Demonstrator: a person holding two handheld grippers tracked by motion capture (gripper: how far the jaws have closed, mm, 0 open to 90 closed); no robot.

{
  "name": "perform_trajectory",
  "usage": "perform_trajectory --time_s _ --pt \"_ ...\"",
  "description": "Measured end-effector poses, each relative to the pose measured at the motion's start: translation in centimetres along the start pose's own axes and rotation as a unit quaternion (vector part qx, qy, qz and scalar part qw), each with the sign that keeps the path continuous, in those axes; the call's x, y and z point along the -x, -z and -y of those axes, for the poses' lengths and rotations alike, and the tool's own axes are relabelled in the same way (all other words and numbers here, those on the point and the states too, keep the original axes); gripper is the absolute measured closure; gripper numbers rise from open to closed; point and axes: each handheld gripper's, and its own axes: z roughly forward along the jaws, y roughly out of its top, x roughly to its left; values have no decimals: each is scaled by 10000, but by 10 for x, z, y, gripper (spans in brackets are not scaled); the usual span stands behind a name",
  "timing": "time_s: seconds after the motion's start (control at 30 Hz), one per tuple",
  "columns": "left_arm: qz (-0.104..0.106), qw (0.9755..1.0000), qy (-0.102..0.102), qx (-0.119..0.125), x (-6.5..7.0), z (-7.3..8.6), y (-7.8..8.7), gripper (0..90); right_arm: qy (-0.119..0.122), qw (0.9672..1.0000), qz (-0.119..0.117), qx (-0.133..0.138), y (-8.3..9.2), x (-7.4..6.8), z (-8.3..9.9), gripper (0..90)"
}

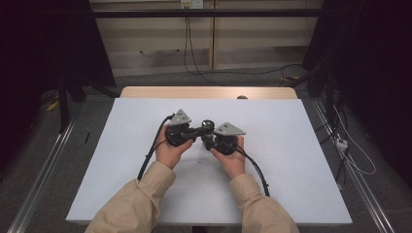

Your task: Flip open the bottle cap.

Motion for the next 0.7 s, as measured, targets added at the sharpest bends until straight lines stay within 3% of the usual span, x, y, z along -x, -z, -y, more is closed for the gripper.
perform_trajectory --time_s 0.7 --pt "-37 10000 37 7 0 -5 0 900 -5 10000 2 -6 0 0 0 534"
